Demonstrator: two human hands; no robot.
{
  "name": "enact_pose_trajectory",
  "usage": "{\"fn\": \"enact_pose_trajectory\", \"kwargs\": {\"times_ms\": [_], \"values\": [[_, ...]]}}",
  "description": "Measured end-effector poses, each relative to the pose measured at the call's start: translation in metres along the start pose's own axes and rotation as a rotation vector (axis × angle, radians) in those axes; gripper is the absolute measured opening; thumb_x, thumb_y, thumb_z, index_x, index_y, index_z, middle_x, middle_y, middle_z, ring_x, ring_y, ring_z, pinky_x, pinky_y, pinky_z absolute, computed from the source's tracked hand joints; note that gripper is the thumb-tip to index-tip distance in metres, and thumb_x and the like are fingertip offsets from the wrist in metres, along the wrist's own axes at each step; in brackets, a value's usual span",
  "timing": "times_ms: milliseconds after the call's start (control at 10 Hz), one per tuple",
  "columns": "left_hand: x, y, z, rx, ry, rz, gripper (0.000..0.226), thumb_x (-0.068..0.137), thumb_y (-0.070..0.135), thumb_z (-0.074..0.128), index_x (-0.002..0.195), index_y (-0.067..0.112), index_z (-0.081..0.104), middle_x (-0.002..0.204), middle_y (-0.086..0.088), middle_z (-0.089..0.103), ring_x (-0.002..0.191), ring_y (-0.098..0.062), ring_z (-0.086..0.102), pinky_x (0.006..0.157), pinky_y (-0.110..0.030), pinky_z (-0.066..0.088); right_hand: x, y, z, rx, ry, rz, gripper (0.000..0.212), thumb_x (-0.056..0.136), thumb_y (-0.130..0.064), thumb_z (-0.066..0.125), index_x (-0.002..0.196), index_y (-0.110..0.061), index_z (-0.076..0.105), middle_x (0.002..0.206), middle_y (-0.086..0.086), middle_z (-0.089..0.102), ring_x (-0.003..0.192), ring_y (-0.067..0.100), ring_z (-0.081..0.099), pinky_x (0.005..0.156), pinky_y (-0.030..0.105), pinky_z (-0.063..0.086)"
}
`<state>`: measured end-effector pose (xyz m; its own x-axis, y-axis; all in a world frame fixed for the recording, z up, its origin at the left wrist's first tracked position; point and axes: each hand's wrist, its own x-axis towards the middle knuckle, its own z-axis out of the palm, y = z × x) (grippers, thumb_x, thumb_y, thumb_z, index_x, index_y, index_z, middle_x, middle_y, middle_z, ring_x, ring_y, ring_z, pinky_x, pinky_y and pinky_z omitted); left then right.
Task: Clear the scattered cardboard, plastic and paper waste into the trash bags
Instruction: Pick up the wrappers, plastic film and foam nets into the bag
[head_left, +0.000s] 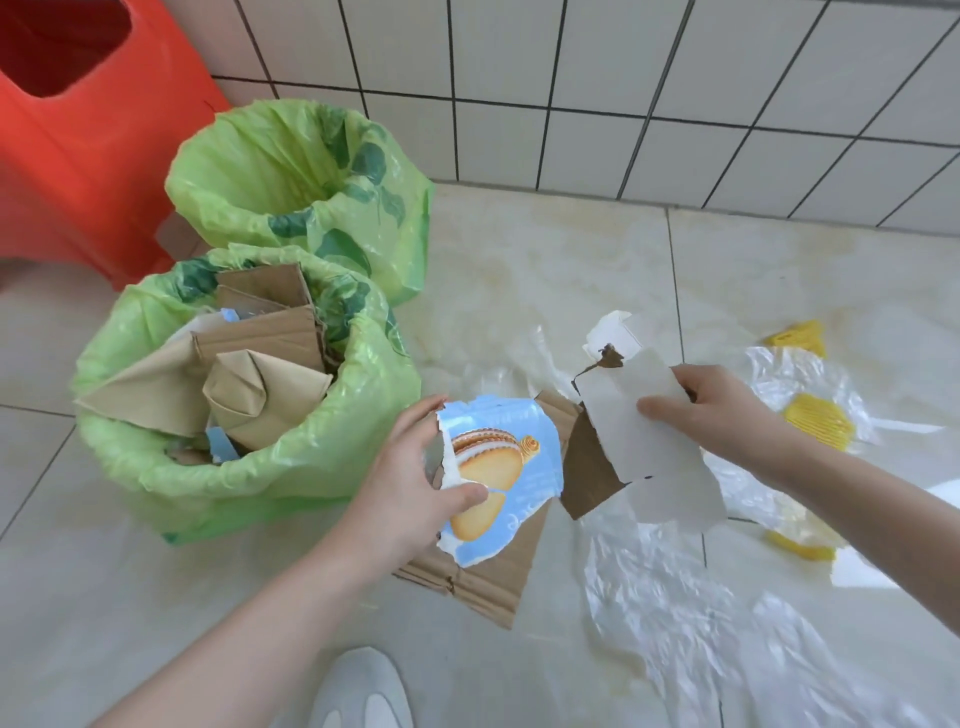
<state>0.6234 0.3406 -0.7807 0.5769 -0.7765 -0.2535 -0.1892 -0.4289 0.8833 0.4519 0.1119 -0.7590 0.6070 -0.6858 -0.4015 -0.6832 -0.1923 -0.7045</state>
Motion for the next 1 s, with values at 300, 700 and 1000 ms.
{"fn": "enact_pose_trajectory", "kwargs": {"times_ms": [300, 700, 1000], "values": [[-0.027, -0.006, 0.017, -0.006, -0.084, -0.096, 0.111, 0.060, 0.009, 0.088, 0.141, 0.048, 0.024, 0.119, 0.022, 0.046, 0.099, 0.026, 0.046, 0.072, 0.004, 0.038, -0.025, 0.016, -0.041, 0.290, -0.174, 0.079, 0.016, 0.072, -0.018, 0.067, 0.083, -0.007, 0.070, 0.072, 0.011, 0.067, 0.062, 0.026, 0.065, 0.055, 0.031, 0.048], [-0.004, -0.018, 0.034, 0.285, -0.220, -0.068, 0.042, 0.062, 0.009, 0.082, 0.066, 0.025, 0.044, 0.056, 0.009, 0.044, 0.048, -0.003, 0.039, 0.046, -0.014, 0.032, -0.030, 0.024, -0.033, 0.275, -0.433, -0.047, 0.023, 0.072, -0.014, 0.069, 0.089, 0.002, 0.070, 0.082, 0.010, 0.070, 0.076, 0.021, 0.066, 0.062, 0.026, 0.049], [-0.003, -0.011, 0.045, 0.195, -0.442, -0.129, 0.019, 0.091, 0.005, 0.053, 0.078, 0.019, 0.057, 0.074, 0.006, 0.058, 0.062, -0.002, 0.051, 0.051, -0.008, 0.044, -0.021, -0.002, 0.047, 0.335, -0.627, 0.048, 0.013, 0.082, -0.007, 0.066, 0.092, 0.001, 0.067, 0.080, 0.004, 0.071, 0.075, 0.020, 0.069, 0.057, 0.023, 0.051]]}}
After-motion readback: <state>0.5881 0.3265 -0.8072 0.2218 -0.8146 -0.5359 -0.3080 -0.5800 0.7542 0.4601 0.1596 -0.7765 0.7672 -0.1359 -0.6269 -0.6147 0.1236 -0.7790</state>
